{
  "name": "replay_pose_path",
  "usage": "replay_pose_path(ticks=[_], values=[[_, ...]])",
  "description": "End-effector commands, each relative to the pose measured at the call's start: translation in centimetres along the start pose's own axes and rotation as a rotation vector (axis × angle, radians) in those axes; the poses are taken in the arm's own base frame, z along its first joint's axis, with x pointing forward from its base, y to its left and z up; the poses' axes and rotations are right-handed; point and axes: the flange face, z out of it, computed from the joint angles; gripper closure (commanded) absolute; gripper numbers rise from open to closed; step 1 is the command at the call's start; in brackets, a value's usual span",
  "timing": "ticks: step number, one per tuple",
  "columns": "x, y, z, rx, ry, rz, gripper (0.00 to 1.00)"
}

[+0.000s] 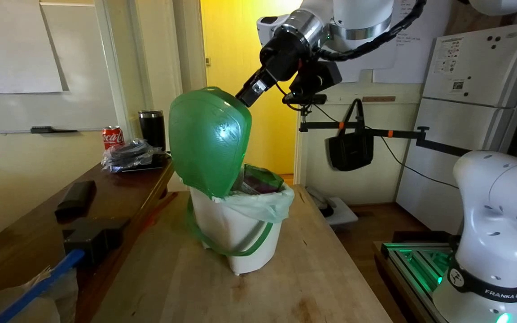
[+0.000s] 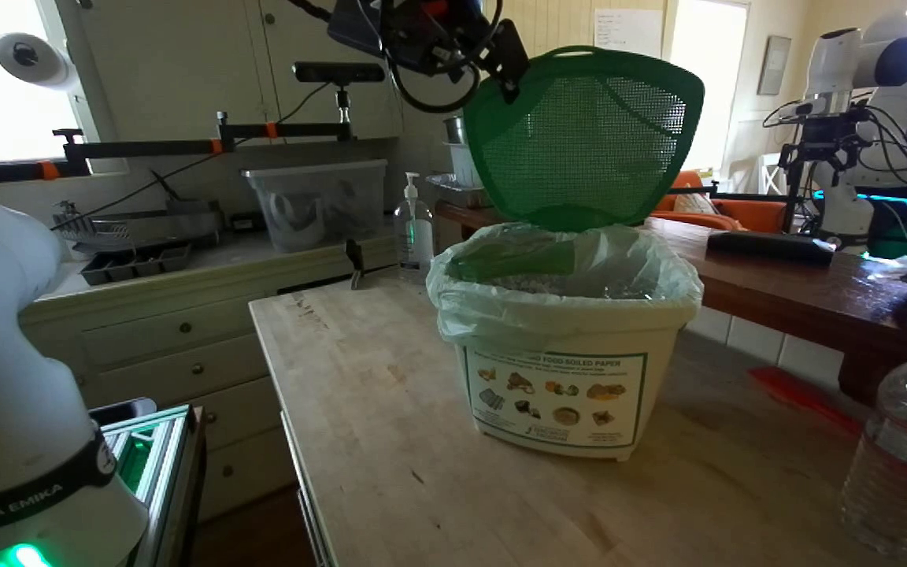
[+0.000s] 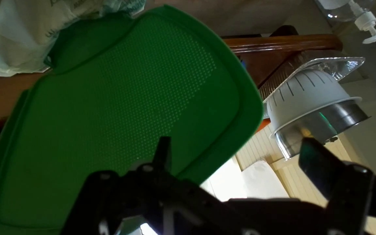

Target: Open the trash can then remove the contents inside

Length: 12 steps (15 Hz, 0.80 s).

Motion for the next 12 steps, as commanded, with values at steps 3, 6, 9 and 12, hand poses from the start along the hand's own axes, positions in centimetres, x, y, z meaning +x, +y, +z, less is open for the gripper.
replay_pose_path(ticks=[3,6,9,12], values=[[1.5,-0.8,0.6,0.006,-0.002,-0.028,0.00],[1.1,-0.4,0.0,-0.032,-0.009,0.013,0.00],[0.2,0.1,-0.9,-0.083,-0.040,0.066,0.00],[-0.8,0.3,-2.1,-0.134,-0.066,0.100,0.00]])
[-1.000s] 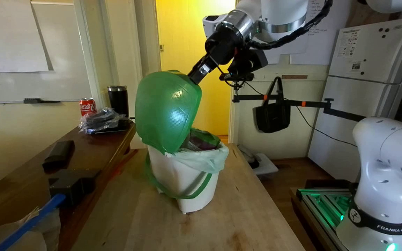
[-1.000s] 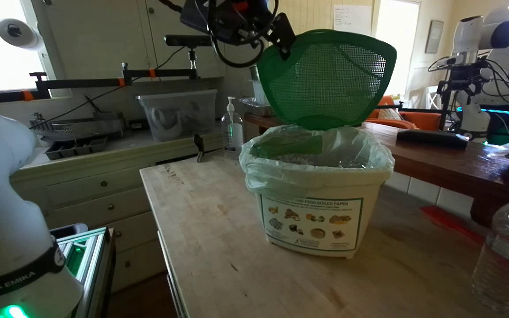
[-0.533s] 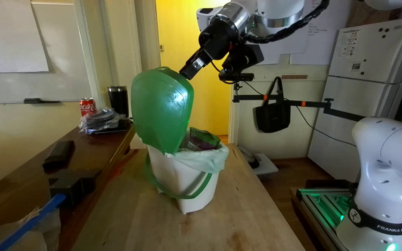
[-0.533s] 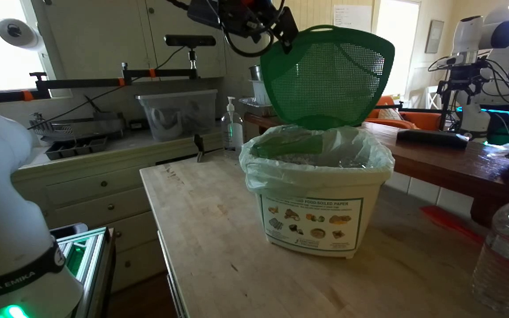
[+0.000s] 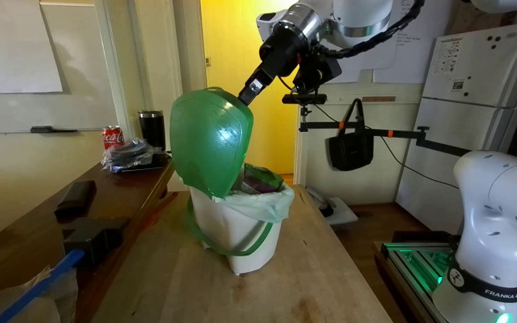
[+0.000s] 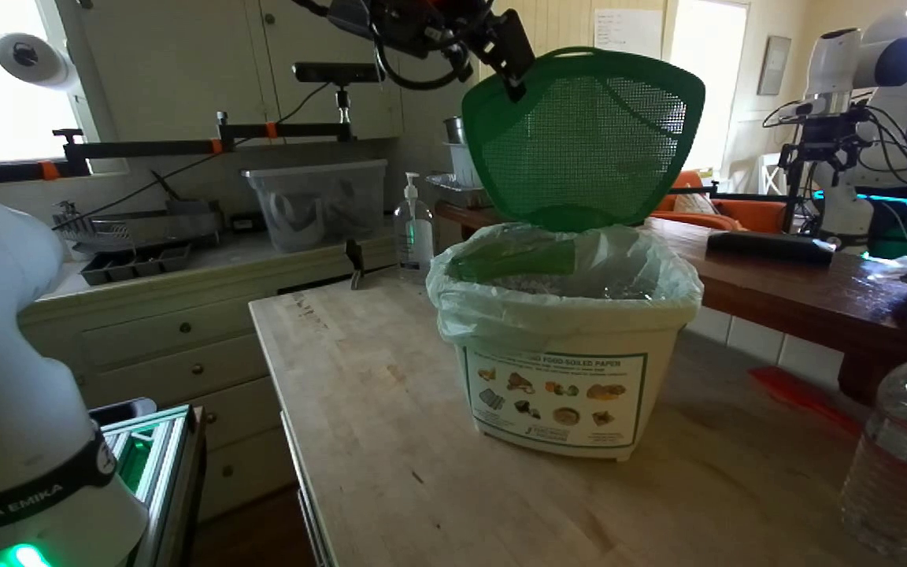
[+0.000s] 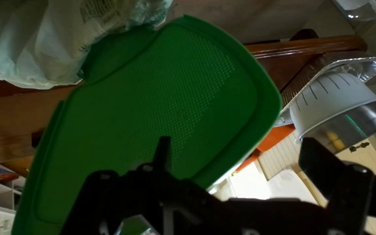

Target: Open the trash can then remove the contents inside

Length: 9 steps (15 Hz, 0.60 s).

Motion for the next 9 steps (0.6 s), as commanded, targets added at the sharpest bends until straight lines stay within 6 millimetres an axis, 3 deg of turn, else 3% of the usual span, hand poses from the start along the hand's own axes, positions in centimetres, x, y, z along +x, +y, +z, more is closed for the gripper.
replay_pose_path(ticks=[1,6,9], values=[[-1.7,0.0,-1.4,-0.068,-0.026,0.044,0.00],[-4.3,0.4,-4.0,-0.152,-0.064,0.090,0.00],[-5.9,1.7,-5.4,-0.212,-0.049,0.164,0.00]])
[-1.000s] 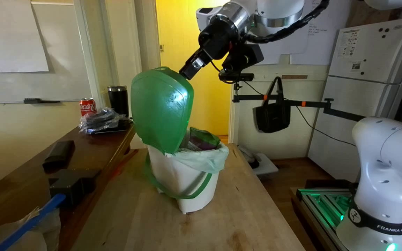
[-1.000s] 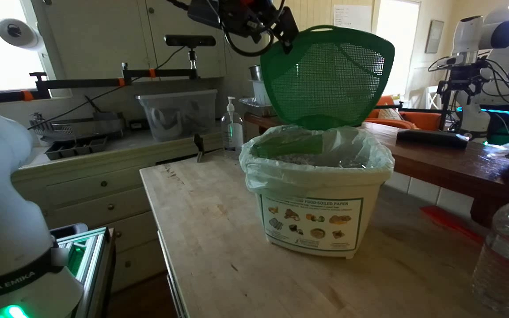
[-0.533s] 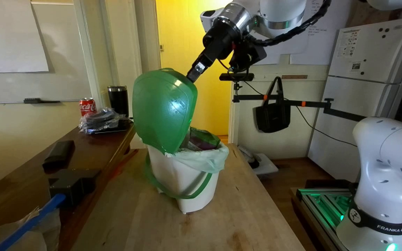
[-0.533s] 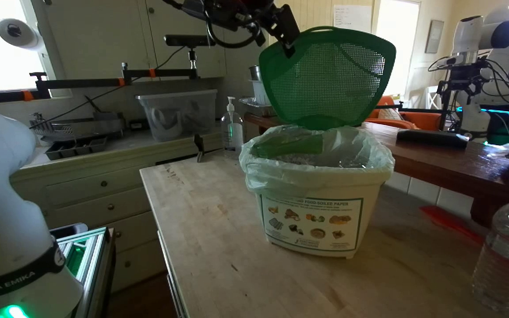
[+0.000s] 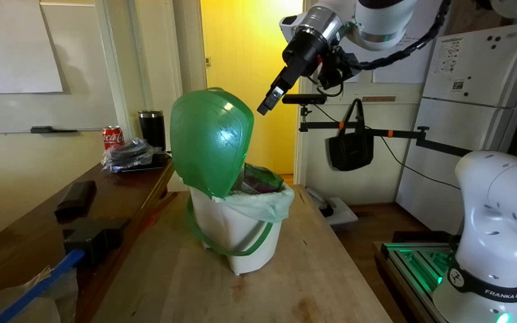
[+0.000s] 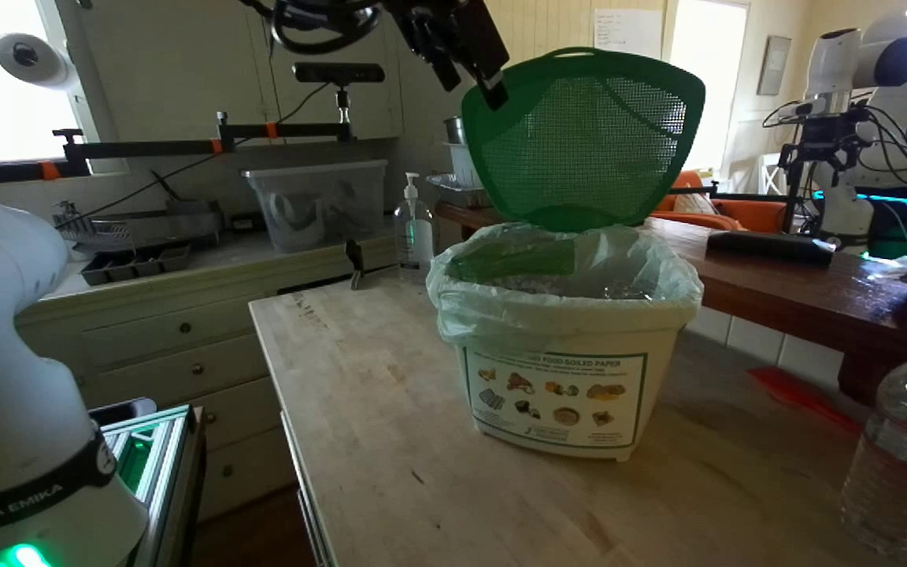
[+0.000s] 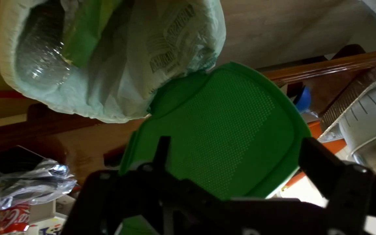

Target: Open the trash can then remove the contents inside

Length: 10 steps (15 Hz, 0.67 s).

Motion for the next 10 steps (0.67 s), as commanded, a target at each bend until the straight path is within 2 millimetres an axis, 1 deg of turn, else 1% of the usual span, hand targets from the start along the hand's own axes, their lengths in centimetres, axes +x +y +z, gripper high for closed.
replay_pose_path(ticks=[1,4,6,10], values=[[-2.8,1.9,-1.2,-0.057,-0.005,0.100,0.00],[-4.2,4.8,-0.9,-0.076,-0.010,0.217,0.00],[-5.0,6.6,0.0,-0.083,-0.030,0.284,0.00],[-6.2,9.7,3.0,-0.066,-0.087,0.364,0.00]])
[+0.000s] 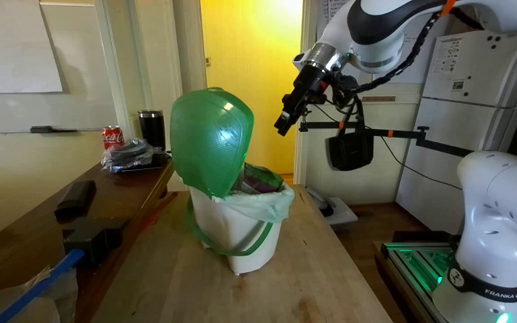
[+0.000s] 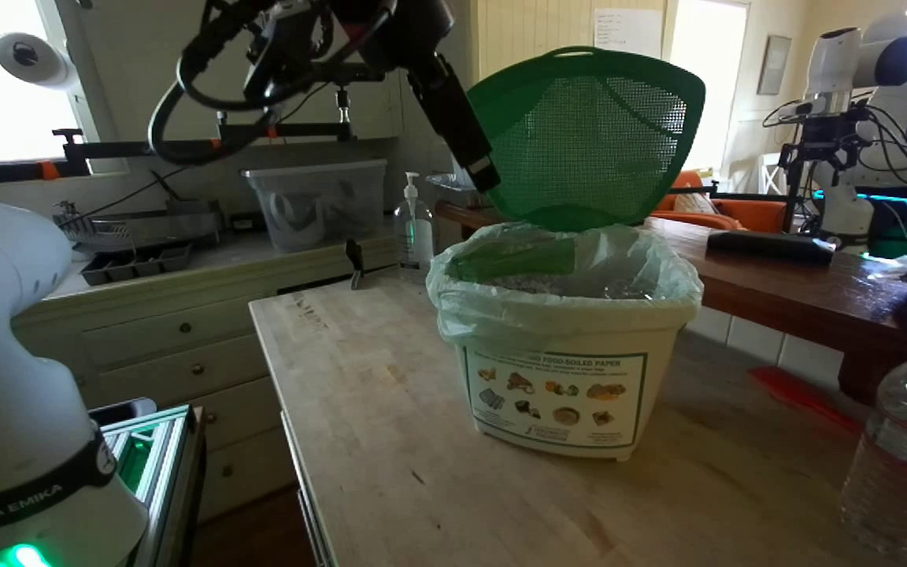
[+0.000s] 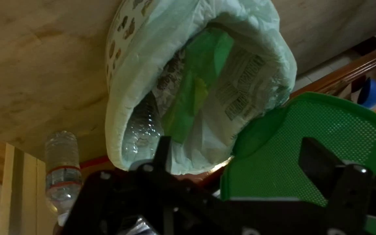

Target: Open the trash can then remove the contents inside

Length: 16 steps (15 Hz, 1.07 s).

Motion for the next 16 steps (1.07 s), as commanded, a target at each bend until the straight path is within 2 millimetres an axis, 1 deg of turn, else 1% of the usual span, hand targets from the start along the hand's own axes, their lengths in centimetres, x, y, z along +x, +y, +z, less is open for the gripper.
replay_pose_path(ticks=[1,4,8,12,16], values=[[0.2,2.4,3.3,-0.017,-0.044,0.078,0.00],[0.5,3.6,5.7,-0.032,-0.084,0.118,0.00],[1.0,3.9,8.2,-0.033,-0.120,0.134,0.00],[1.7,3.2,9.4,-0.012,-0.122,0.105,0.00],[2.4,2.0,9.8,0.018,-0.094,0.051,0.00]])
